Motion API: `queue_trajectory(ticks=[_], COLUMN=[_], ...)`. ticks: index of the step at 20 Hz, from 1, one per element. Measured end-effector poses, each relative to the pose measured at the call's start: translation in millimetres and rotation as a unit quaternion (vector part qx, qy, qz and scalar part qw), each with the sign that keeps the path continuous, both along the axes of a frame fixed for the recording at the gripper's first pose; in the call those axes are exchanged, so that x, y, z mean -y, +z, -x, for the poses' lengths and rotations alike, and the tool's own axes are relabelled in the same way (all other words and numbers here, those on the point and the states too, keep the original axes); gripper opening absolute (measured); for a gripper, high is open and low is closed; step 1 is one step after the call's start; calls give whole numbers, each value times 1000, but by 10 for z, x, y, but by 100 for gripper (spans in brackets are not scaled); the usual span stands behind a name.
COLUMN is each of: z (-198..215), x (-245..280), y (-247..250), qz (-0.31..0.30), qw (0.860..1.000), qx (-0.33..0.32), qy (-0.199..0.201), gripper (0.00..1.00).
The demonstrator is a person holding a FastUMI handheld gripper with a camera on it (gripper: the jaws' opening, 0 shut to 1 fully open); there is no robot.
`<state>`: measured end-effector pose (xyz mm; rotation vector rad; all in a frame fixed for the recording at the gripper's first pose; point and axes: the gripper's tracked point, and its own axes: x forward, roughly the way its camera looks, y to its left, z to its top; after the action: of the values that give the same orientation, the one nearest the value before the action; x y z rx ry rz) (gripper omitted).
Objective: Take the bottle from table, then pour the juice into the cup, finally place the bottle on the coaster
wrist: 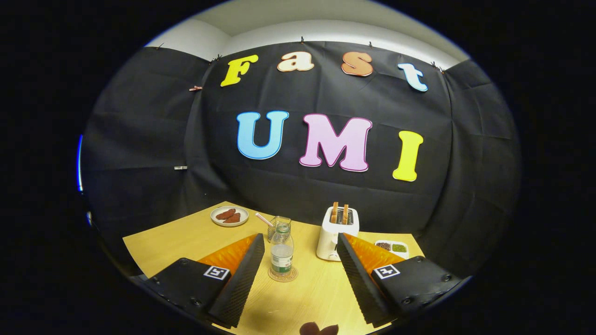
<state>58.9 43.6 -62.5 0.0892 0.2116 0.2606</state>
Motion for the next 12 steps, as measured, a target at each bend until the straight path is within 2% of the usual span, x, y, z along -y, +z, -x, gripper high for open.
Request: queue_trajectory(ticks=[7, 12], z=[197, 254], x=[144, 190], y=[365, 435], qz=[16, 15], qw=[1000, 1000], qx=[16, 14], qy=[-12, -10], gripper=[96, 96])
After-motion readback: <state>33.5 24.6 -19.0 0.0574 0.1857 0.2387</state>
